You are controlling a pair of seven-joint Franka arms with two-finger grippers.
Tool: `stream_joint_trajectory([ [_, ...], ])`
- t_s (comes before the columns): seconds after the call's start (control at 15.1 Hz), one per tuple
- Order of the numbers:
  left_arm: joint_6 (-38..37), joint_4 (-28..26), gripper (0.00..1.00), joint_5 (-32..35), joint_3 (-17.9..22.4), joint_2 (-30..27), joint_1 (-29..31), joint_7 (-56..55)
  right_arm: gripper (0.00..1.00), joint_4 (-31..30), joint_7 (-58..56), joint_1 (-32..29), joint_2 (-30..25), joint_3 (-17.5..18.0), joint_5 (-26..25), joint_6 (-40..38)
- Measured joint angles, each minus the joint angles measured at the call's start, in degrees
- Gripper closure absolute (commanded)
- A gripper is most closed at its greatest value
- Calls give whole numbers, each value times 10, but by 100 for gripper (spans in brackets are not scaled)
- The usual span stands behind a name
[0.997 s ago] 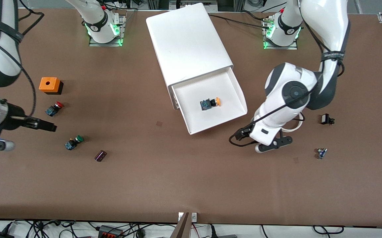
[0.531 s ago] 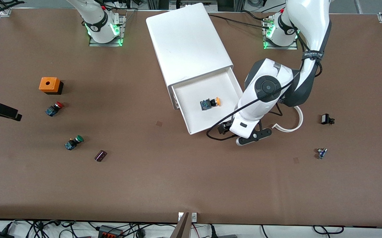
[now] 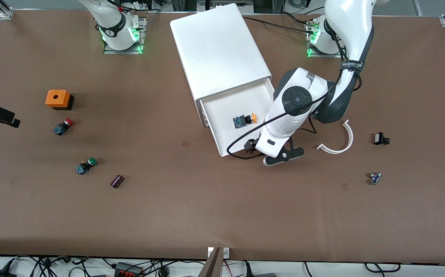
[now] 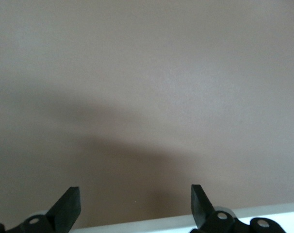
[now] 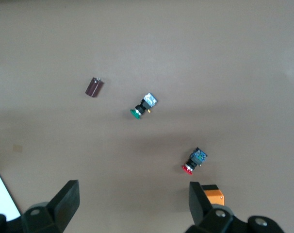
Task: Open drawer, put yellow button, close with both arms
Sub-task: 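Push the drawer closed into the cabinet with the left gripper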
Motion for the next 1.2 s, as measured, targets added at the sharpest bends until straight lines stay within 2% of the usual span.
stream_joint_trajectory([
  [0.2,-24,5,0,0,-6,-1,-9,0,0,-55,-1,0,-33,3,-4,23],
  [0.53,-93,8,0,-4,-48,0,-15,-2,0,-141,-2,0,-90,5,-20,60],
  [0.8,-142,8,0,-19,-61,-1,-17,-2,0,-149,-6,0,-97,8,-31,60],
  [1.2,-173,4,0,-44,-85,0,-18,-2,0,-150,-12,0,-97,9,-32,60],
])
